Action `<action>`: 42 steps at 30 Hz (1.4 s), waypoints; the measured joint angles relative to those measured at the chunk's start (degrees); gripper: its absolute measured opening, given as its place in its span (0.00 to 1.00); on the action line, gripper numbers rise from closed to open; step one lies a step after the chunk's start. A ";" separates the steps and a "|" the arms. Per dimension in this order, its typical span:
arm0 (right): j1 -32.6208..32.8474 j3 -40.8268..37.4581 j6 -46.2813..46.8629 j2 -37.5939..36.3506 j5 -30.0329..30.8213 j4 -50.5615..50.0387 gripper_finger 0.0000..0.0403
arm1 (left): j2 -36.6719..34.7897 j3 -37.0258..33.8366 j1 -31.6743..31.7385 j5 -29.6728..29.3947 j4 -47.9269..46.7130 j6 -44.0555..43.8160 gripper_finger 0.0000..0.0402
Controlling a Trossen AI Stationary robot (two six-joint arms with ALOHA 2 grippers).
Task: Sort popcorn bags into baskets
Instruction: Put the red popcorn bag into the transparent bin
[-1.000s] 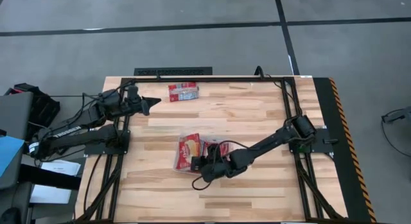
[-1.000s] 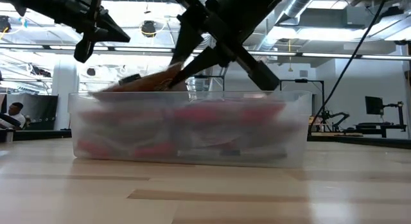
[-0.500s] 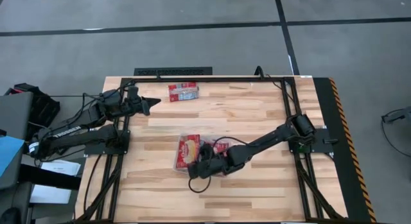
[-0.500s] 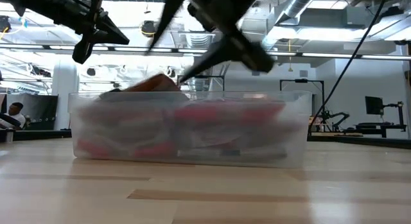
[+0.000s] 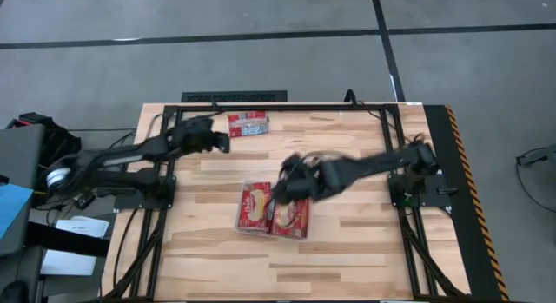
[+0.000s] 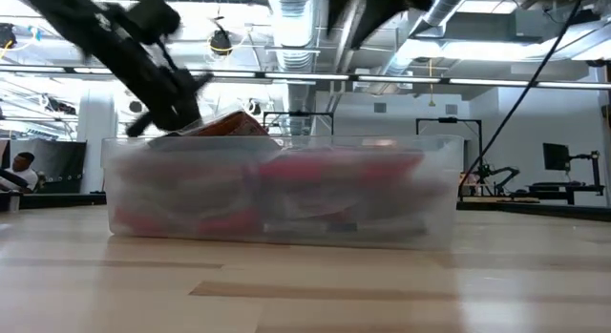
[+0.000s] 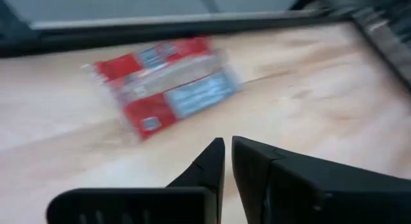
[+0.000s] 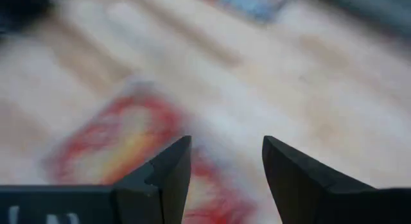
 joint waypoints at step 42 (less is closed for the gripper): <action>-46.47 -29.80 -29.41 2.51 -45.60 39.05 0.61 | 50.94 21.43 2.67 26.47 -4.80 9.73 0.00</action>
